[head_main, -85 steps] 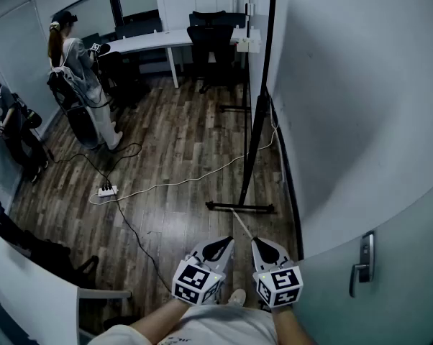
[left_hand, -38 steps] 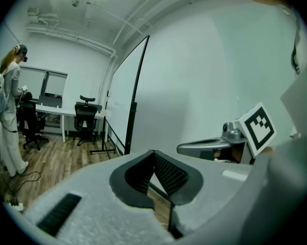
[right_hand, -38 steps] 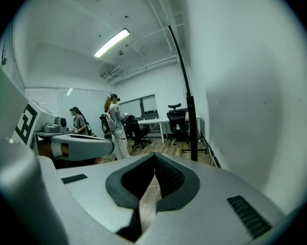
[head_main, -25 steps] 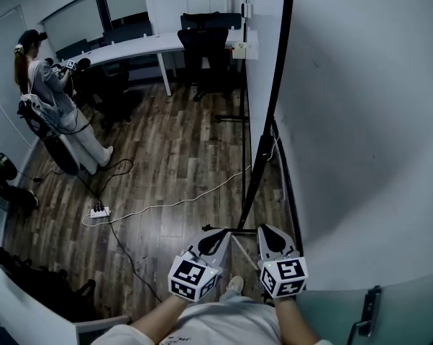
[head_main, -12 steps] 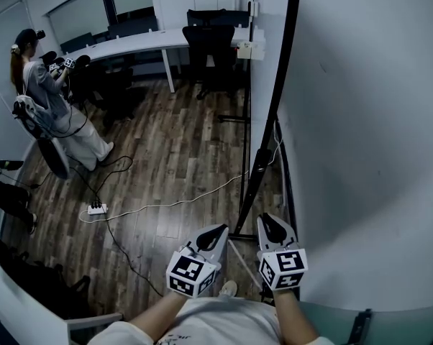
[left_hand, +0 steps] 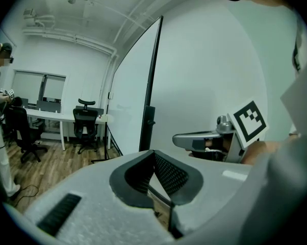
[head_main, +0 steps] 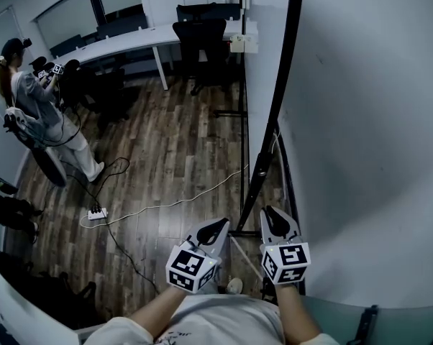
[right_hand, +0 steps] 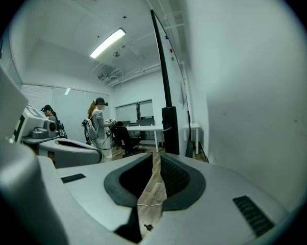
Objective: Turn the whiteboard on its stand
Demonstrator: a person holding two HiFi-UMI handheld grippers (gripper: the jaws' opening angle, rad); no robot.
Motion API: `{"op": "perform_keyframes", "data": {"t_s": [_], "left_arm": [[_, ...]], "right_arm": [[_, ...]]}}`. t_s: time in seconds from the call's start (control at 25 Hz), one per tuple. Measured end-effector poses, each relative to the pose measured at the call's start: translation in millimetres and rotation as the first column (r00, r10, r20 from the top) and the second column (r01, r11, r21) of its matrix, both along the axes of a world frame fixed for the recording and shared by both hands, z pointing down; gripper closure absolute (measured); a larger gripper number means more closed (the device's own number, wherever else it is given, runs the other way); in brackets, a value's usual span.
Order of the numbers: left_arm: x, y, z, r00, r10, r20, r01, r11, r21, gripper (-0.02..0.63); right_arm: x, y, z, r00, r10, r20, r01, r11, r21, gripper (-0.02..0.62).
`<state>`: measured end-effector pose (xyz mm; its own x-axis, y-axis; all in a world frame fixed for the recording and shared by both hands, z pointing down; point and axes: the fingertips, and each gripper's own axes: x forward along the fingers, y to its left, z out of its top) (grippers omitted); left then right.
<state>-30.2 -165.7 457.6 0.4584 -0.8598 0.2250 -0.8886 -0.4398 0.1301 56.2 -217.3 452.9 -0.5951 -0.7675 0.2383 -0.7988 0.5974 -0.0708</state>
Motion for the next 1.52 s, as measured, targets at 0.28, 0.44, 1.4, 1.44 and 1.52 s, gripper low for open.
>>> {"op": "perform_keyframes", "data": {"t_s": [0.28, 0.44, 1.4, 1.44, 1.52], "left_arm": [[-7.9, -22.1, -4.2, 0.999, 0.047, 0.004, -0.047, 0.999, -0.007, 0.595], [-13.1, -30.2, -1.7, 0.998, 0.063, -0.002, -0.063, 0.998, -0.010, 0.595], [-39.0, -66.5, 8.5, 0.998, 0.068, -0.014, -0.068, 0.997, -0.027, 0.595], [-39.8, -66.9, 8.9, 0.998, 0.067, -0.014, -0.067, 0.997, -0.028, 0.595], [-41.9, -67.3, 10.0, 0.998, 0.063, -0.014, -0.064, 0.998, -0.029, 0.595]], "right_arm": [[-2.7, -28.4, -6.7, 0.998, 0.056, 0.005, -0.056, 0.998, 0.004, 0.528], [-9.5, -42.9, -7.4, 0.997, 0.075, 0.001, -0.075, 0.997, 0.007, 0.485], [-38.1, -108.8, 8.4, 0.993, 0.112, -0.047, -0.113, 0.994, -0.011, 0.405], [-38.5, -110.2, 9.7, 0.992, 0.114, -0.048, -0.115, 0.993, -0.014, 0.405], [-39.3, -112.7, 13.0, 0.992, 0.117, -0.049, -0.118, 0.993, -0.020, 0.405]]}}
